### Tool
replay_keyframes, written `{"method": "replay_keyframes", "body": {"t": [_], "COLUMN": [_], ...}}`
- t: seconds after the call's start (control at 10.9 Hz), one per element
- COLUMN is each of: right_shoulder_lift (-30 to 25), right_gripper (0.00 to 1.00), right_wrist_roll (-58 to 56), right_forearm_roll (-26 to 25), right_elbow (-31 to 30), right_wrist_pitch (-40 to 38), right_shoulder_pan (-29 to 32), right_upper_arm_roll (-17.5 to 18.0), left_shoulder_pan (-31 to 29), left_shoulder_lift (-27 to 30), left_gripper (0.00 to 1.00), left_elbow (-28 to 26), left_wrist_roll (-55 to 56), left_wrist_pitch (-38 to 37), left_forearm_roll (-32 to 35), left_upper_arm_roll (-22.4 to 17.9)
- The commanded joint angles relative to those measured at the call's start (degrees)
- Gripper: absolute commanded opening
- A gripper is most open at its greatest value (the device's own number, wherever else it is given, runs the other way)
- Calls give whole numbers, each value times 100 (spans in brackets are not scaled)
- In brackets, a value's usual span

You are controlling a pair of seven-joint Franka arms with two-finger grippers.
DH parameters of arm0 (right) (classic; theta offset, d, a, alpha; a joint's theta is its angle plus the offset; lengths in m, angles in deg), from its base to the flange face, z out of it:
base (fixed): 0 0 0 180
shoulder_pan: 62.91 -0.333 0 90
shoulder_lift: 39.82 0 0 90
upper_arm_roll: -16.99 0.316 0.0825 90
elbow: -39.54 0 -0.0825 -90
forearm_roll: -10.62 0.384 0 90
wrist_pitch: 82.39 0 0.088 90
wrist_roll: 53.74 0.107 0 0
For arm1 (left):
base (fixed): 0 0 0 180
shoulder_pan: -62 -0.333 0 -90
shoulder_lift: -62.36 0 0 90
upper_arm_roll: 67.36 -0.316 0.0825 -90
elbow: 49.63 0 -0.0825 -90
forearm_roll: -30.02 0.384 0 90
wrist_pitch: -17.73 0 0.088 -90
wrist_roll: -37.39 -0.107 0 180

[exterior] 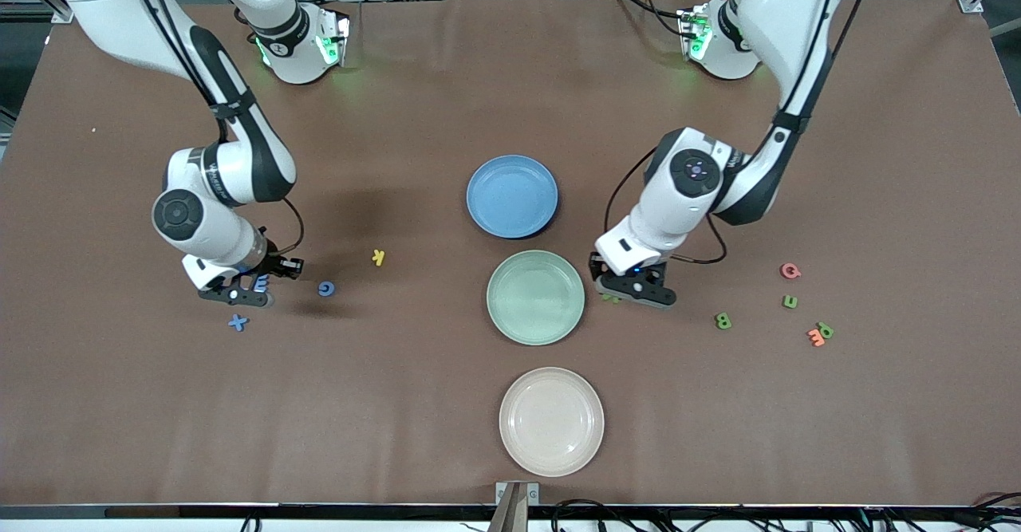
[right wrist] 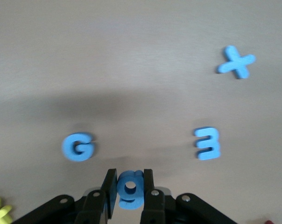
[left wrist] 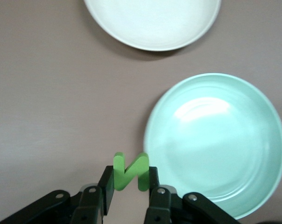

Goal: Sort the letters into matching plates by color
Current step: 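Place the N on the green plate while the right gripper carries g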

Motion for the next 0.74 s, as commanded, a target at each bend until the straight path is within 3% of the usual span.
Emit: {"method": "replay_keyframes", "body": {"t": [0.0,0.28,0.55,0.64], "right_shoulder_lift": [-248,-310,-232,-188], "right_gripper": [20,20,20,20], "right_wrist_roll": [-78,-78,105,359], "right_forearm_roll": [-183,-191,-148,-156], "right_elbow": [-34,36,273,370], "right_wrist_pitch": [-84,-84,-250,-338], "right_shoulder_pan": [-533,-1270,-2070,-2255], "right_upper_arm_roll": [18,18,18,18], "left_shoulder_pan": [726,860,825,816], "left_shoulder_lift": [-867,-1010,-958,-949], "left_gripper": [0,2,82,100], "left_elbow": [963,1079,1149,1150], "left_wrist_roll": [1130,1467,1468,1477], "left_wrist_pitch": [-88,-88,-166,-167], "left_forearm_roll": [111,111,120,111], "left_upper_arm_roll": [-122,-140,-210,-210]}}
